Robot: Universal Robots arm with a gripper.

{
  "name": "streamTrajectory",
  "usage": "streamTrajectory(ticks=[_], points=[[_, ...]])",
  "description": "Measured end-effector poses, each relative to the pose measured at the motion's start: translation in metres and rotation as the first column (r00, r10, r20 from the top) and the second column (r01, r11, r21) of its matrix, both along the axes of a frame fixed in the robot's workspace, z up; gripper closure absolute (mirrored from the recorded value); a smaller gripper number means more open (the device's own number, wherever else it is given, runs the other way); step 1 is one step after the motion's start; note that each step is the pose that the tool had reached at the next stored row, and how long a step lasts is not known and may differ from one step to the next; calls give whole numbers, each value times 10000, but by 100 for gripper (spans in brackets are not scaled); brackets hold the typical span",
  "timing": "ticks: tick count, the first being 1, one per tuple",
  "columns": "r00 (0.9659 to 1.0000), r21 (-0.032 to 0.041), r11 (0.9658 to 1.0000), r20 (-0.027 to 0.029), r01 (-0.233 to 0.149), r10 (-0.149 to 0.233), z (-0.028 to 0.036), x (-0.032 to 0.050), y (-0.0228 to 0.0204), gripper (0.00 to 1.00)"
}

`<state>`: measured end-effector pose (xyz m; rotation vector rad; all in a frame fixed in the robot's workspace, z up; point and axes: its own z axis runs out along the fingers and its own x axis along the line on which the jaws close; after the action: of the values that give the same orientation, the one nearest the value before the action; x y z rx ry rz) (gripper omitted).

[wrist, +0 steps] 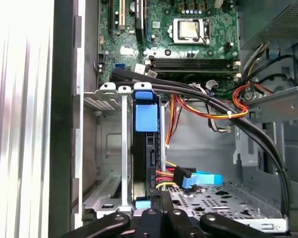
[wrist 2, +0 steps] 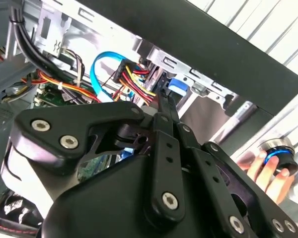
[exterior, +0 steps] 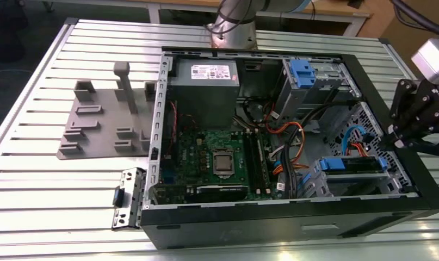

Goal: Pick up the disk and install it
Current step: 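Insert the first disk wire, then insert the second disk wire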

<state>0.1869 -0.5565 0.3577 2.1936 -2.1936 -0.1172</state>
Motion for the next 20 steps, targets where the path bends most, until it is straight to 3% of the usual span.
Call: streamTrajectory(ticks=[16,20], points=[[10000,0,10000,-2,0,0,22,2,0,89],[10000,0,10000,-2,0,0,23,2,0,71]])
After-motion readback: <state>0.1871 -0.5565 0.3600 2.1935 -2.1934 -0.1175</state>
